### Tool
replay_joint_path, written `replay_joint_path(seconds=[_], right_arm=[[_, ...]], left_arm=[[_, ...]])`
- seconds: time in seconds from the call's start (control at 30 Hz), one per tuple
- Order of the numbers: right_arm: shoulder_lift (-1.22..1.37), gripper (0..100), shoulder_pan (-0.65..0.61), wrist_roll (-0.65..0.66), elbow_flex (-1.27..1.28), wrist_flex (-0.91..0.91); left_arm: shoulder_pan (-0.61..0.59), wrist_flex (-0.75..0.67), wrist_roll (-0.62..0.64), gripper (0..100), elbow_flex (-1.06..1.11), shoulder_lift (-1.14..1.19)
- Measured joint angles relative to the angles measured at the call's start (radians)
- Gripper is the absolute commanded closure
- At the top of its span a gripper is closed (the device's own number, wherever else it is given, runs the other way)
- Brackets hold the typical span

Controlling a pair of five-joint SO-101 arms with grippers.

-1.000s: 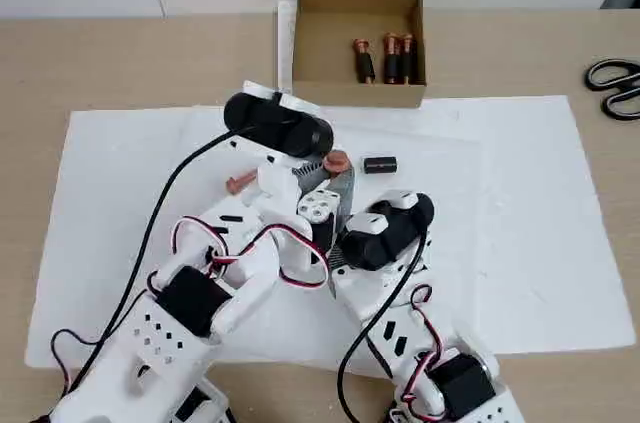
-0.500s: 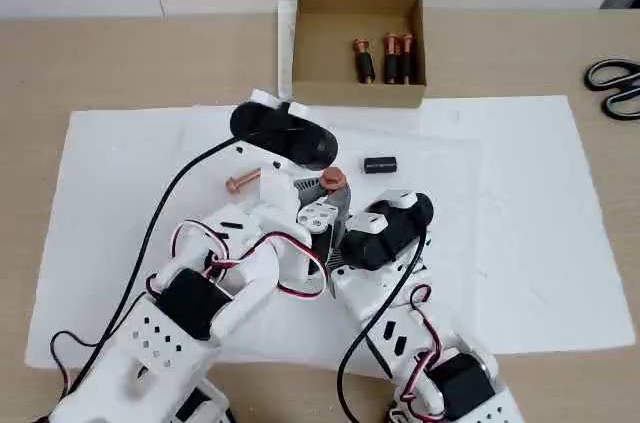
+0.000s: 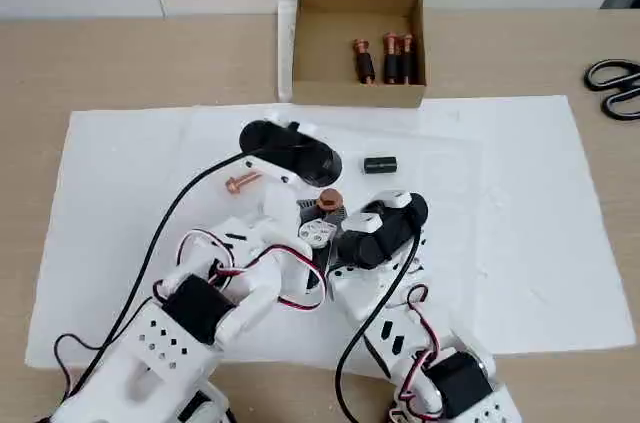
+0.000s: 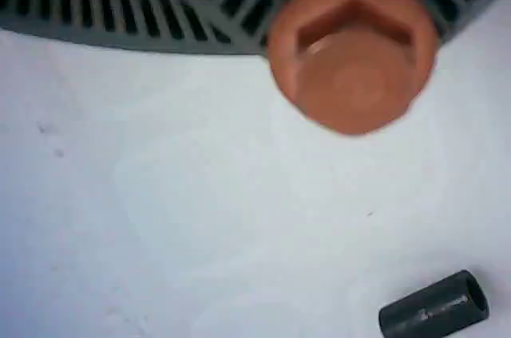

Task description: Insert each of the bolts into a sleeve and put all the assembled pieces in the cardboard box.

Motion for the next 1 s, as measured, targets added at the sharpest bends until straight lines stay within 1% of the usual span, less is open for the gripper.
replay_joint_path(seconds=[0.1, 0.17, 0.3, 0.43, 0.53, 0.83, 0.93, 1.0], right_arm=[[0.000, 99.5, 0.000, 0.002, 0.000, 0.000], [0.000, 99.5, 0.006, 0.002, 0.000, 0.000], [-0.002, 99.5, 0.008, 0.002, -0.002, 0.000], [-0.002, 99.5, 0.003, 0.002, -0.003, 0.000], [-0.002, 99.5, 0.005, 0.002, -0.003, 0.000], [-0.002, 99.5, 0.005, 0.002, -0.003, 0.000], [-0.002, 99.5, 0.005, 0.002, -0.003, 0.000], [-0.002, 99.5, 0.006, 0.002, -0.003, 0.000]], left_arm=[[-0.003, -0.003, 0.000, 77, -0.002, 0.000], [-0.014, -0.002, 0.000, 72, -0.002, 0.003], [-0.012, 0.008, -0.003, 72, 0.002, 0.003], [-0.008, 0.014, -0.005, 72, 0.003, -0.048], [-0.038, 0.014, -0.003, 72, 0.003, -0.110], [-0.253, 0.014, 0.000, 72, 0.003, -0.282], [-0.371, 0.014, 0.000, 72, 0.008, -0.330], [-0.473, 0.014, 0.000, 72, 0.025, -0.359]])
